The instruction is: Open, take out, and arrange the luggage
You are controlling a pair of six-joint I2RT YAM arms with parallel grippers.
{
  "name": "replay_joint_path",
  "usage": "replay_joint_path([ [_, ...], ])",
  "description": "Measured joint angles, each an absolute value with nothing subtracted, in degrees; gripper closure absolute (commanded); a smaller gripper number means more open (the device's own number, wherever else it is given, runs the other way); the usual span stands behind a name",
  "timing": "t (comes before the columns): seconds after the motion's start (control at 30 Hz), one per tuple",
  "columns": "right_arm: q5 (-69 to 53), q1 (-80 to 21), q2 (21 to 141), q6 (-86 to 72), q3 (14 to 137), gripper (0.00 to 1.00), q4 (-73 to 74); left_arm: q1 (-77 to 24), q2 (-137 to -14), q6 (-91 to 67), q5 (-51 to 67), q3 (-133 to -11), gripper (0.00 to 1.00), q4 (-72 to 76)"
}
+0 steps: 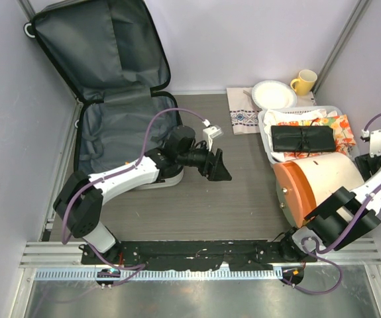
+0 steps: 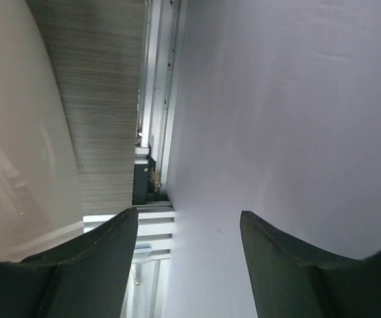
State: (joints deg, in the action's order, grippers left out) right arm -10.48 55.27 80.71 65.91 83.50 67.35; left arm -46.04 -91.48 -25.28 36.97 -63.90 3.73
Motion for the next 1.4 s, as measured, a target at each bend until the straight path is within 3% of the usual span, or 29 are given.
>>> replay_joint_path([
  [0.4,-12.38,54.63,77.78,75.57,70.72,0.31,64.12,-45.32,-88.53,-27.16,36.91,-62.22,0.32,2.42],
  [0.7,-12.10,53.69,73.03,79.22,66.32,0.31,60.23,-50.43,-86.96,-29.93,34.76,-58.30,0.42,0.95],
  [0.97,-11.51,53.82,78.72,77.84,66.30,0.30,59.59,-64.73,-102.69,-34.50,33.76,-73.36,0.43,3.07],
  [1.4,-7.94,55.79,77.89,79.15,61.28,0.21,52.90,-64.95,-111.61,-39.86,28.62,-85.27,0.39,8.36],
])
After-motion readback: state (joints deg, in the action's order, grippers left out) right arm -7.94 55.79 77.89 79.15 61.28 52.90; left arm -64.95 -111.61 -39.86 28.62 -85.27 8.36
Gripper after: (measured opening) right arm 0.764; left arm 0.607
